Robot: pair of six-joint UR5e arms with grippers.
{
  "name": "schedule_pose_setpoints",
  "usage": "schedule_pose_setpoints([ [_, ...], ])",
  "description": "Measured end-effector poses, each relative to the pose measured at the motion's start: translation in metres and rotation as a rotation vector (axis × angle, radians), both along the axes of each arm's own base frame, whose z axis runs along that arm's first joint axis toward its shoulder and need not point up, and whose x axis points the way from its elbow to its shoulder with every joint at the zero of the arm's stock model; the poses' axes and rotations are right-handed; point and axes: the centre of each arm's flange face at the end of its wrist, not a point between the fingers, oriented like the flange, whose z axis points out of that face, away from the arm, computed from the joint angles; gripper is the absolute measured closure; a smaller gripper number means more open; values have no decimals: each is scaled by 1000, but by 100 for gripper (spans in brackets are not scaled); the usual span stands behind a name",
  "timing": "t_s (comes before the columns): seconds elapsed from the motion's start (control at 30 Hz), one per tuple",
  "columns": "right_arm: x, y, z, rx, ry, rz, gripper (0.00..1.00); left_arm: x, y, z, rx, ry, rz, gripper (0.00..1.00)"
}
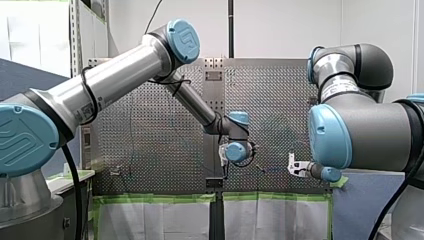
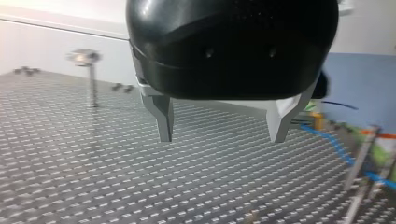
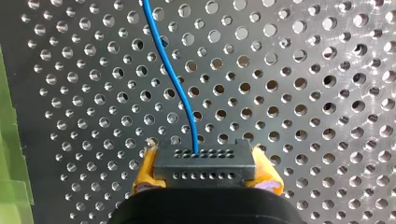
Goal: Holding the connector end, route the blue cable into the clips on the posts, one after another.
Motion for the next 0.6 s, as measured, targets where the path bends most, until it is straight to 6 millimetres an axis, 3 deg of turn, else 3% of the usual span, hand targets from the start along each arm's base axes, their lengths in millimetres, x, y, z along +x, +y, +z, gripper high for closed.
schedule_pose_setpoints([
  [0.27,0,0,-1,-1,-2,9,100,-5,15,33,-76,-44,46,2],
  [0.6,0,1,-2,0,-3,17,100,-29,37,64,-79,-31,48,2],
])
